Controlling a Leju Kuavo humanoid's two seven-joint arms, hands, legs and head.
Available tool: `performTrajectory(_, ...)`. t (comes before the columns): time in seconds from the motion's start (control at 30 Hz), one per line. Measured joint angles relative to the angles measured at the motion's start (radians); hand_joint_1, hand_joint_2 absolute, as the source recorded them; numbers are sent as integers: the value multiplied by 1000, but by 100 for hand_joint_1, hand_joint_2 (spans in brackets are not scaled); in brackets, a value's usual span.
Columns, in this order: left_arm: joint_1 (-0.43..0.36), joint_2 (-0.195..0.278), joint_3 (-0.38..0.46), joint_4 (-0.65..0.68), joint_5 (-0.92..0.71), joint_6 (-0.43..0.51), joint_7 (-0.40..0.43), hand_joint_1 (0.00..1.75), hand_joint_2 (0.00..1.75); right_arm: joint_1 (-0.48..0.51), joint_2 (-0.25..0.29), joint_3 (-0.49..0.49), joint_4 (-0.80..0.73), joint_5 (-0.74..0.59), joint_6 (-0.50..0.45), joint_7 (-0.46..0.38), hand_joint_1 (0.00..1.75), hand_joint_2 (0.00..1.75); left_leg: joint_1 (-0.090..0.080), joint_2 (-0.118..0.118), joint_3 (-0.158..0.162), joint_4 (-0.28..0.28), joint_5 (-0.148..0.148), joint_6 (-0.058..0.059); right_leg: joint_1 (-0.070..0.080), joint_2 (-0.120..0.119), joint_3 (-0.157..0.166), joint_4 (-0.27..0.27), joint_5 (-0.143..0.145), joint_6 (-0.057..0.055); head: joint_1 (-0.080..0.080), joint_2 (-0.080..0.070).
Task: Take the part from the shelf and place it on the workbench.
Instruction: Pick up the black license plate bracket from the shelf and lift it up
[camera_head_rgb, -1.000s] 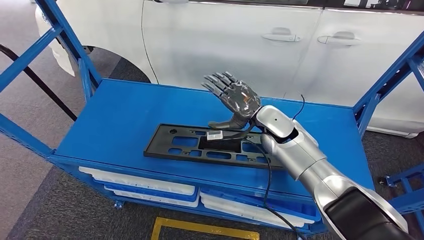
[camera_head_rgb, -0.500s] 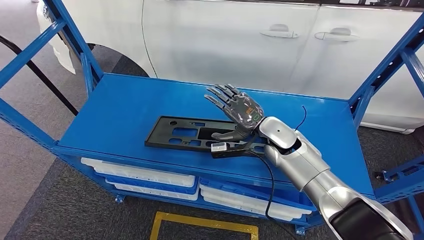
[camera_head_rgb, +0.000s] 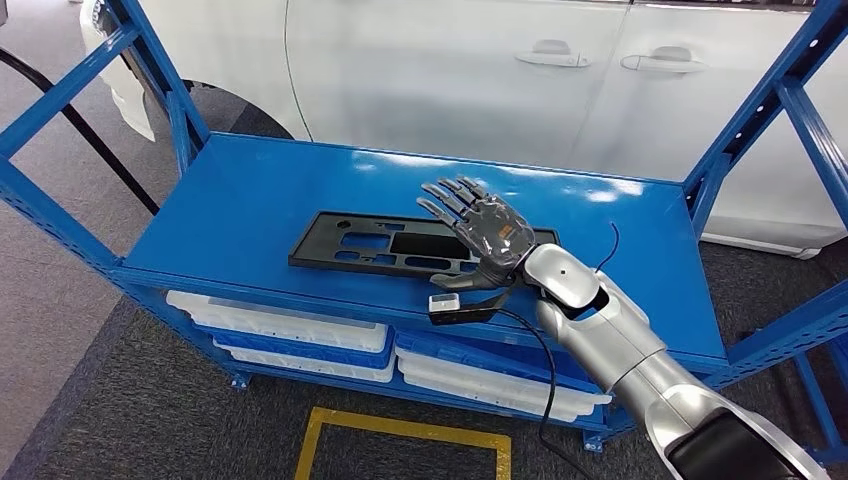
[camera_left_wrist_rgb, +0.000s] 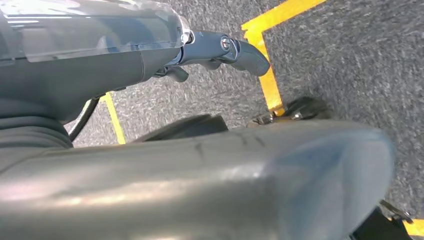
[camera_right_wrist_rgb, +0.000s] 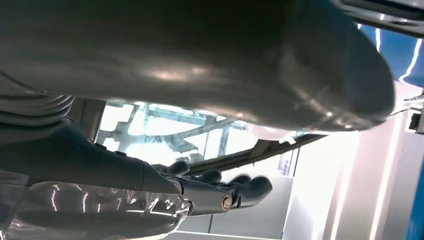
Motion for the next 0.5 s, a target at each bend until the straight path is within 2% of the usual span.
performTrajectory(0.07,0,0,0,0,-1,0,1,0,0,1,0,0,0,2,2,0,0,0,-1,-1,-4,0,3,4,-1,0,0,-2,4,5,0,0)
performTrajectory(0.3,0,0,0,0,-1,0,1,0,0,1,0,0,0,2,2,0,0,0,-1,-1,-4,0,4,4,-1,0,0,-2,5,5,0,0)
performTrajectory(0.33,1,0,0,0,-3,1,1,0,0,3,-2,1,10,5,14,-5,0,44,0,1,-20,-2,23,11,-2,0,-24,71,-40,11,0,0)
performTrajectory(0.43,4,-3,-5,0,-11,3,3,0,0,-9,7,13,106,31,54,-20,0,175,2,4,-90,7,85,21,-4,3,43,82,-115,20,0,0)
performTrajectory(0.47,3,-3,-7,0,-12,2,4,0,0,-15,13,18,138,37,51,-20,0,175,1,4,-98,13,89,14,-2,4,88,10,-95,14,0,0)
performTrajectory(0.5,2,-4,-8,0,-12,2,4,0,0,-17,18,20,157,39,47,-20,0,175,0,3,-101,14,92,8,1,4,87,6,-95,8,0,0)
